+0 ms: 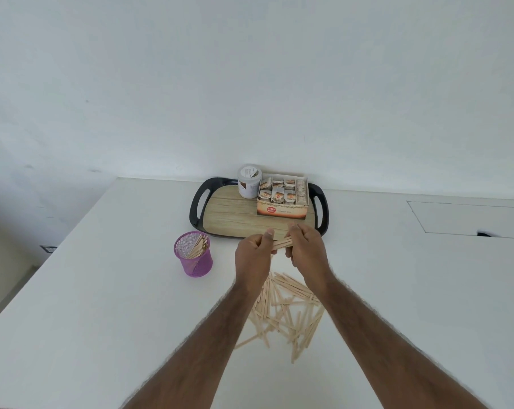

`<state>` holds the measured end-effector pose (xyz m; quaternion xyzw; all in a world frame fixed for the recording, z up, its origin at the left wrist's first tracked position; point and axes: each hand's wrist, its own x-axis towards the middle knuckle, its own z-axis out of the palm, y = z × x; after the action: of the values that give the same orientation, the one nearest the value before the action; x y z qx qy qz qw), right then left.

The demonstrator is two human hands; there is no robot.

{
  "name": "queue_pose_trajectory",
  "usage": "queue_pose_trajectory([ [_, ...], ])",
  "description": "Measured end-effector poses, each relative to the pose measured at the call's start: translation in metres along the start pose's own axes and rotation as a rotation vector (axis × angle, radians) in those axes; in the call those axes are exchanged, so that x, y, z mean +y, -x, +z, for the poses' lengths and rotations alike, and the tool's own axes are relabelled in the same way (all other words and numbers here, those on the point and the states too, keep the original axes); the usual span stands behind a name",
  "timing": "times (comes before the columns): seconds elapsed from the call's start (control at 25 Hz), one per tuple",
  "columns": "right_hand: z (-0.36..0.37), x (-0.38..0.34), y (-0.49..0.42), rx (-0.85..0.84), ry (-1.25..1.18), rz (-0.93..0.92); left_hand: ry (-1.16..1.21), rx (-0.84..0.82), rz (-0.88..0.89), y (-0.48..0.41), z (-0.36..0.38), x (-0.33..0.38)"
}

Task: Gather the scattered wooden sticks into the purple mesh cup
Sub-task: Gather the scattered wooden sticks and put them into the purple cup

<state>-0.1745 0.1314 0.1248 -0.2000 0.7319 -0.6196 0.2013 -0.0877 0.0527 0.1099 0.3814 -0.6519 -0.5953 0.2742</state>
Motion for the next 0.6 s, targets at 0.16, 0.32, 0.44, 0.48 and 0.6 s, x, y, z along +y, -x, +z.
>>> queue_pose_trajectory([
  [0.16, 0.002, 0.009, 0.005, -0.013, 0.131, -0.108, 0.026, -0.081, -0.056, -0.007, -0.008, 0.001],
  [0.32, -0.004, 0.012, 0.005, -0.099, 0.107, -0.082, -0.06, -0.006, -0.036, -0.015, -0.016, -0.007],
  [0.44, -0.002, 0.01, 0.003, -0.074, 0.049, 0.034, -0.179, 0.075, 0.066, -0.014, -0.016, -0.013],
  [0.48, 0.001, 0.01, 0.003, -0.085, 0.122, 0.048, -0.198, 0.082, 0.113, -0.012, -0.015, -0.014],
  [0.6, 0.008, 0.013, 0.006, -0.065, 0.294, -0.033, -0.201, 0.097, 0.153, -0.008, -0.01, -0.014],
])
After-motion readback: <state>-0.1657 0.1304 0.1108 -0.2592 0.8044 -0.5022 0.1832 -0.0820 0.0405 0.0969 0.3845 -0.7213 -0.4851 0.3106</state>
